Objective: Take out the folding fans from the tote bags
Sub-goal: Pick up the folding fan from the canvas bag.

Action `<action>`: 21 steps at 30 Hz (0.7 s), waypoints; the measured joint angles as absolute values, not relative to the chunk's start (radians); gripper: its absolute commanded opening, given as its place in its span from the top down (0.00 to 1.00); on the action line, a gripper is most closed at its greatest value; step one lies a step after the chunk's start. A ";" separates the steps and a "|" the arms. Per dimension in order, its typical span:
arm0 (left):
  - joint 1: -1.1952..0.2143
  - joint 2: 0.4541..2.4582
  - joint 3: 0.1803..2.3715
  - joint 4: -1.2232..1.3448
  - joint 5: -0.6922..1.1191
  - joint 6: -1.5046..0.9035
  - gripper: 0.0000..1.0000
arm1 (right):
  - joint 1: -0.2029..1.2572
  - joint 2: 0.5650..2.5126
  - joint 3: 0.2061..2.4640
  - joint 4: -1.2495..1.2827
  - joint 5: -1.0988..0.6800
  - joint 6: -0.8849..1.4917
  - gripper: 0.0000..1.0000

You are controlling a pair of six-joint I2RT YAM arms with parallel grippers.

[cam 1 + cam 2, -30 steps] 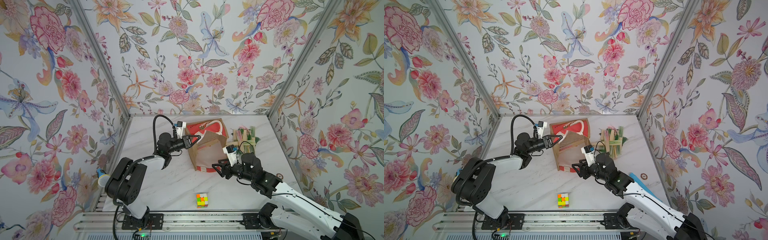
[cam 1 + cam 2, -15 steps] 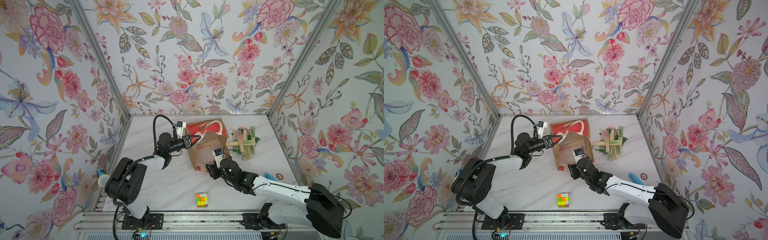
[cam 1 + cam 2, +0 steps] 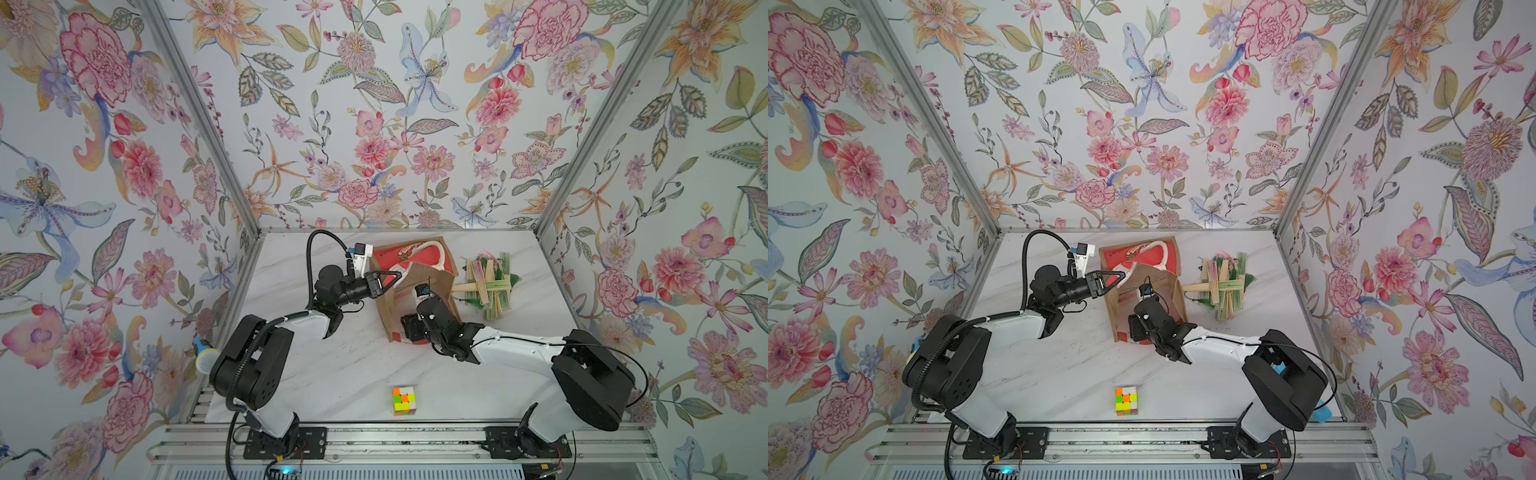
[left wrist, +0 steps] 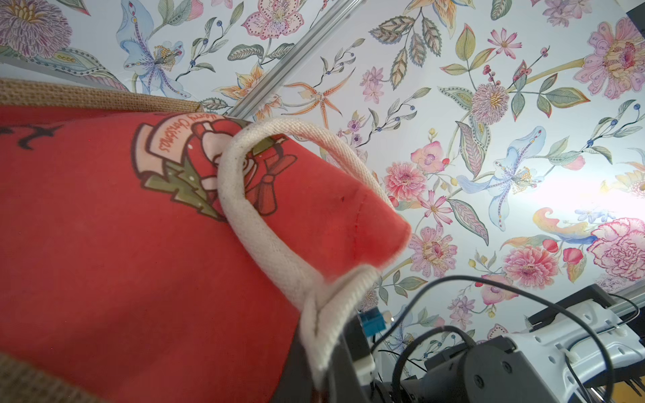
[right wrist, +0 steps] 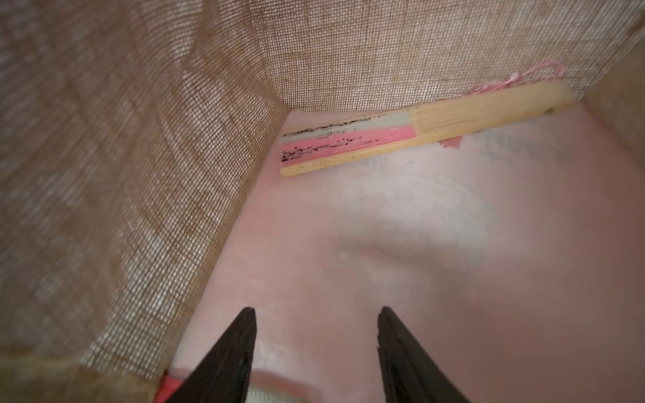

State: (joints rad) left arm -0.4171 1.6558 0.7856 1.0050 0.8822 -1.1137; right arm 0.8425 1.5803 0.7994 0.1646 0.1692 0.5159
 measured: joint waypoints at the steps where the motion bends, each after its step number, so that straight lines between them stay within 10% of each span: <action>1: -0.417 1.656 0.786 1.003 0.882 -1.113 1.00 | 0.831 1.590 0.799 0.173 0.153 0.533 0.43; 21: -0.417 1.654 0.786 0.989 0.882 -1.106 1.00 | 0.789 1.677 0.887 0.179 0.098 0.322 0.42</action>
State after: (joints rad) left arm -0.4171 1.6539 0.7856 0.9886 0.8822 -1.1065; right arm 0.7895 1.6772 0.8867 0.1795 0.0982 0.3222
